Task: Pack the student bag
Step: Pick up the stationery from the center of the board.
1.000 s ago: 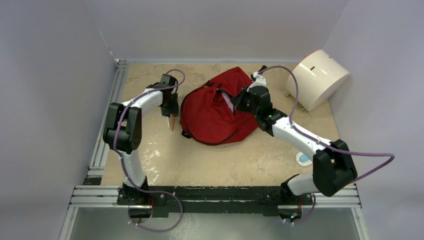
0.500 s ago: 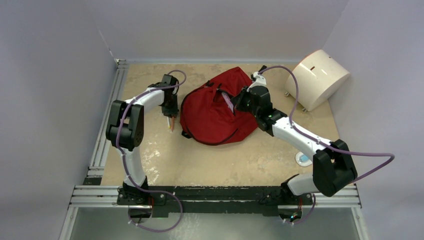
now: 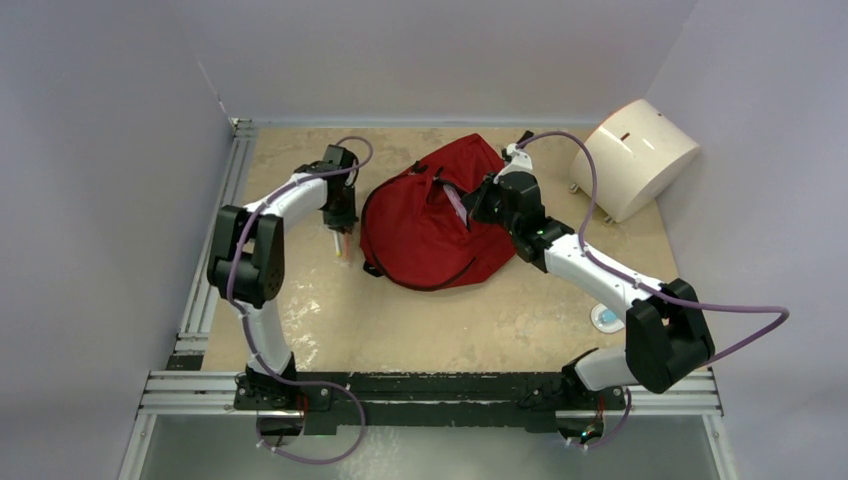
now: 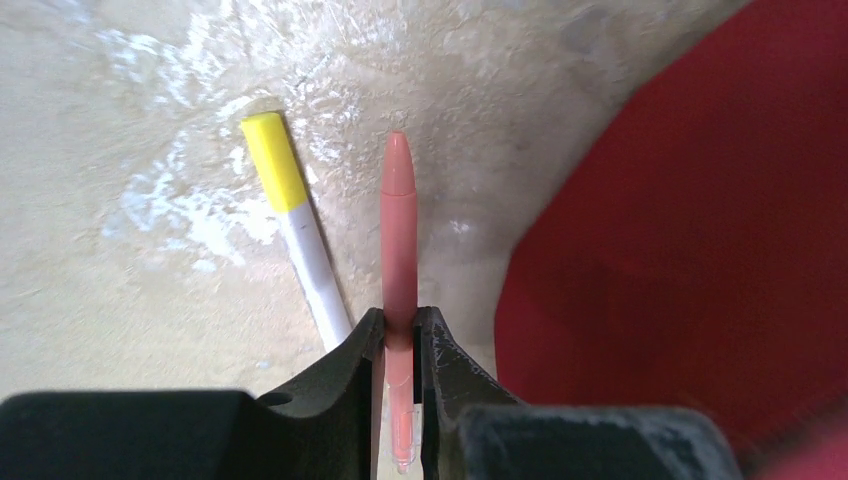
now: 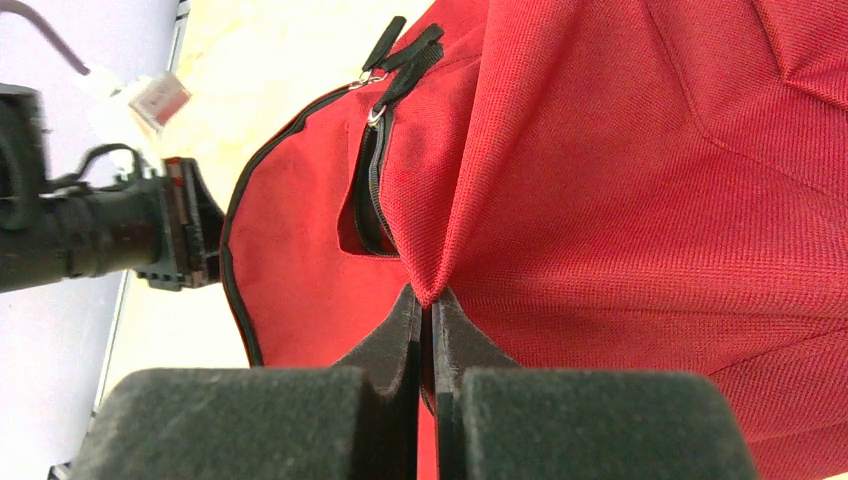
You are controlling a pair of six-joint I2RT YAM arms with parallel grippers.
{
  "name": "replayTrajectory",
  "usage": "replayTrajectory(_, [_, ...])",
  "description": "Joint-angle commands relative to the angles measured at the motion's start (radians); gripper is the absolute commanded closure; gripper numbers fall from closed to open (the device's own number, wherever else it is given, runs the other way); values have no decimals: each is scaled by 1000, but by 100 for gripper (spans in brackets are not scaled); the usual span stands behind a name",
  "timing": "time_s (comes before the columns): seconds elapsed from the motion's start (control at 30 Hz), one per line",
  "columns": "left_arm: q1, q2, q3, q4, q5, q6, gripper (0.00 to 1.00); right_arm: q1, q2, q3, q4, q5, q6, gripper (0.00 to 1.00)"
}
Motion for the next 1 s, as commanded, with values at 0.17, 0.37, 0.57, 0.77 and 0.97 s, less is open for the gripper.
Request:
replayTrajectory(0.17, [-3,-208,184,-58,91,19,91,8,-57,-7,93,11,24,100])
replayTrajectory(0.37, [-18,-267,206,-2,344,-83,91,9,-68,2,93,32,22,100])
replayTrajectory(0.57, [-114,-264,132,155,530,-259,91,8,-68,14,87,28,29,100])
replayTrajectory(0.77, [-226,-205,112,280,603,-363,92,8,-84,13,89,37,38,100])
replayTrajectory(0.97, [-261,-150,128,315,641,-391,93,8,-92,10,83,30,38,100])
